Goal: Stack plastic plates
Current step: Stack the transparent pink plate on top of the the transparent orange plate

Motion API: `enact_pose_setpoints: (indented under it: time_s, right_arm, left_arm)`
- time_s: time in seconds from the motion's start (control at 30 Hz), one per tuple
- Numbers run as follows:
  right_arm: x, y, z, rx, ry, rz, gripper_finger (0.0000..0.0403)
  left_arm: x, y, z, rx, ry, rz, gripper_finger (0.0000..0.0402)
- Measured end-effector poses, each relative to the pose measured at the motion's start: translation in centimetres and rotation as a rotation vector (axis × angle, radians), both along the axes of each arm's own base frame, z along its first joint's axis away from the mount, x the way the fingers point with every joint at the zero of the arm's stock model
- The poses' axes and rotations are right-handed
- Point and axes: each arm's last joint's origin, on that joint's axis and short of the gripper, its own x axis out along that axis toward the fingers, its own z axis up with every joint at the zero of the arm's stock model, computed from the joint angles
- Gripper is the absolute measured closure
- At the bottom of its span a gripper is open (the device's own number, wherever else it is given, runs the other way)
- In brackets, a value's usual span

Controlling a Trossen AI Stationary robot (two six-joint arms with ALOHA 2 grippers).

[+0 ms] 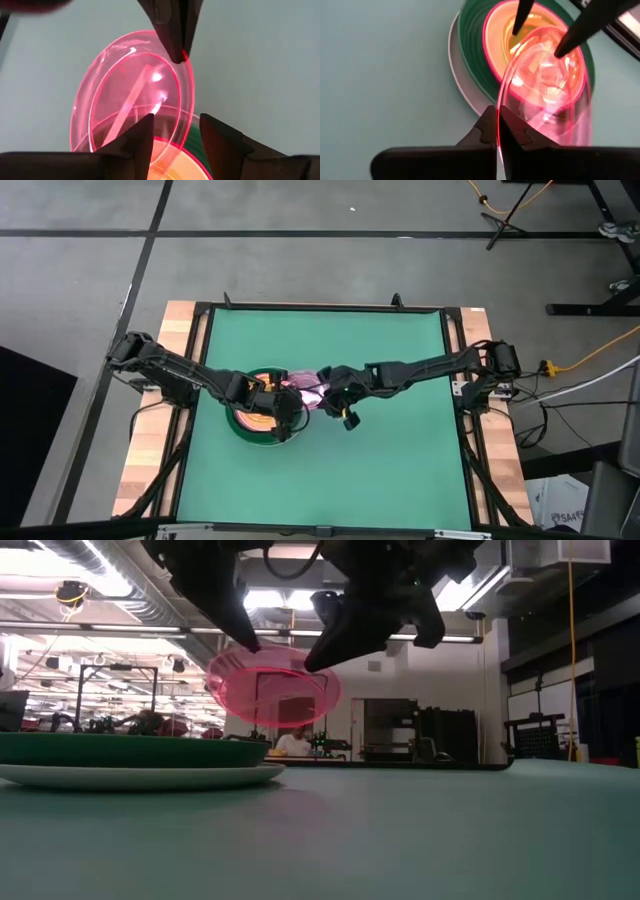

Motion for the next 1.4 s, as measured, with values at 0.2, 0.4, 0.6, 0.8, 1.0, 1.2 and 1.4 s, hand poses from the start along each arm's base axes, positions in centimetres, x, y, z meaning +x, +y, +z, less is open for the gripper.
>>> enact_pose_setpoints:
  time_s: [0.2,0.4,0.6,0.8,1.0,1.2,1.4]
  right_arm:
    - [0.16,0.05,0.19,0.01,-0.026,0.01,0.0403]
    - [0.26,0.08,0.3,0.017,-0.04,0.017,0.0403]
    - [0.28,0.07,0.33,0.018,-0.044,0.017,0.0403]
    - [0.28,0.07,0.33,0.018,-0.044,0.017,0.0403]
    - [0.3,0.07,0.36,0.018,-0.047,0.017,0.0403]
    - [0.32,0.03,0.37,0.018,-0.049,0.015,0.0403]
    - [0.33,0.0,0.37,0.011,-0.05,0.006,0.0402]
  left_arm:
    - [-0.12,0.03,-0.08,0.003,0.015,-0.001,0.0248]
    - [-0.12,0.01,-0.09,-0.002,0.017,-0.004,0.0248]
    - [-0.14,0.01,-0.1,-0.004,0.02,-0.006,0.0268]
    - [-0.14,0.01,-0.1,-0.004,0.02,-0.006,0.0308]
    - [-0.14,0.03,-0.09,0.002,0.018,-0.002,0.0336]
    - [-0.14,0.0,-0.09,0.003,0.018,-0.004,0.0355]
    - [-0.14,0.0,-0.09,0.003,0.018,-0.004,0.0367]
